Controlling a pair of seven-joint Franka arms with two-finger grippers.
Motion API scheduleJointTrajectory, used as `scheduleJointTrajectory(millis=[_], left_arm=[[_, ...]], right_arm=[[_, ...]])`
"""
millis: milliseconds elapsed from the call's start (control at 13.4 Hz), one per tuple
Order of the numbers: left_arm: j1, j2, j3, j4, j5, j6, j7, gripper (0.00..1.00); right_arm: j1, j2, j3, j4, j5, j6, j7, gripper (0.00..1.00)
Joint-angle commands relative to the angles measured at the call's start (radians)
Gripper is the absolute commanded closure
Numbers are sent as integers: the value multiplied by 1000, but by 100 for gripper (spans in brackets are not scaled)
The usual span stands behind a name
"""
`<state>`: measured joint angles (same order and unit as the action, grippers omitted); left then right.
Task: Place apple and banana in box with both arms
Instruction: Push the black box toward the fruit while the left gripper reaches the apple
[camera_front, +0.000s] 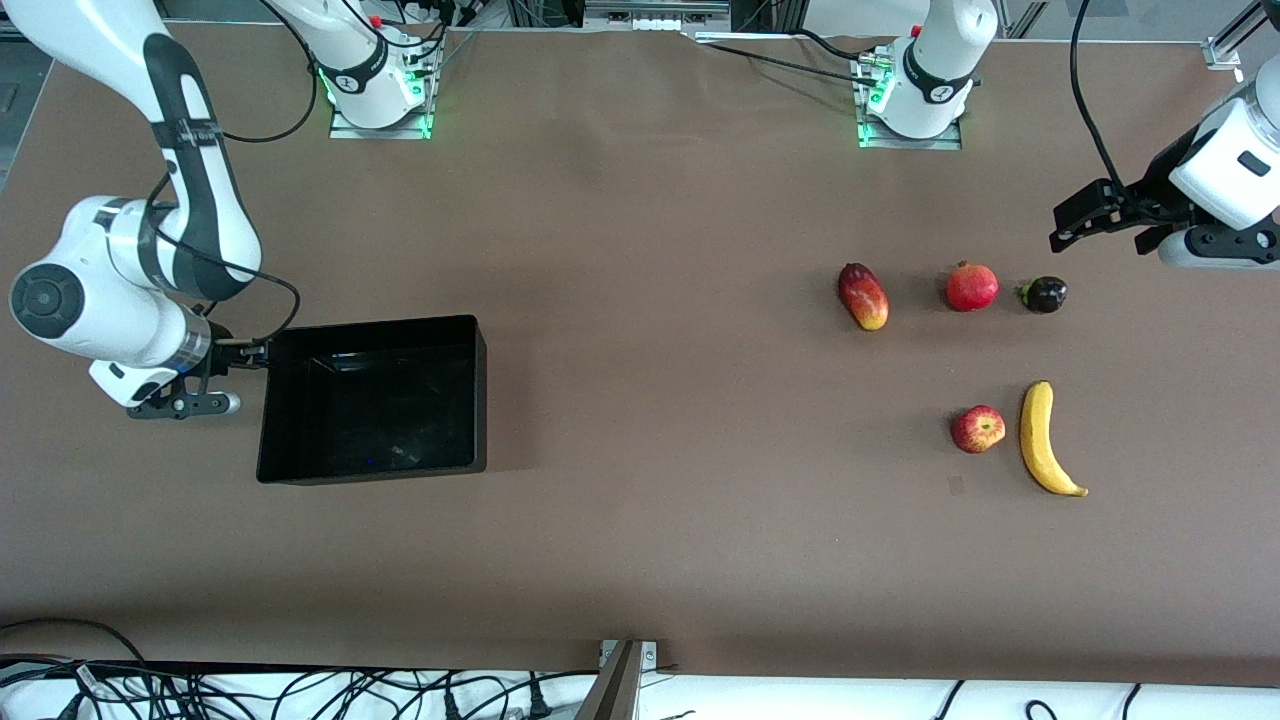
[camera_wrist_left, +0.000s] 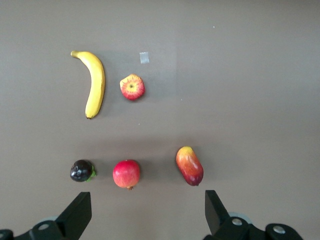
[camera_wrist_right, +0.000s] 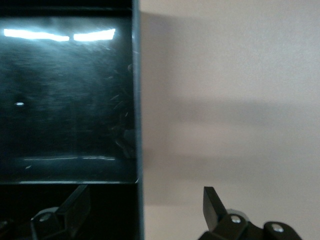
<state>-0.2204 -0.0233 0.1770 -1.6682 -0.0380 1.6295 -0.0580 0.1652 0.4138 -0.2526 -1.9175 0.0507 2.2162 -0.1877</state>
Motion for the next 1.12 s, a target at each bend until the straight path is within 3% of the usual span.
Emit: scheduleJointTrajectory(millis=[0,74,298,372,670,894,1043], left_arm=[[-7,14,15,-31,24,67,-5,0],[-4,34,21,-34,24,87,0,0],[21,113,27,-38,24,196,10,0],[30,144,27,-39,24,234,10,0],[73,336,27,-41,10,467,10,0],[85,462,24,-76,9,681,6,0],[87,548,21,-76,9,784,-9,0]], right_arm=[[-15,40,4,-17,23,69,-29,4],[-15,55,4,-15,53,77,-29,16],[-15,69,7,-8,77,82,-33,91],[-15,69,7,-5,77,80,-33,100],[8,59,10,47,97,16,-84,100],[101,65,10,259,100,-224,-90,100],[183,68,10,304,101,-262,-11,100]])
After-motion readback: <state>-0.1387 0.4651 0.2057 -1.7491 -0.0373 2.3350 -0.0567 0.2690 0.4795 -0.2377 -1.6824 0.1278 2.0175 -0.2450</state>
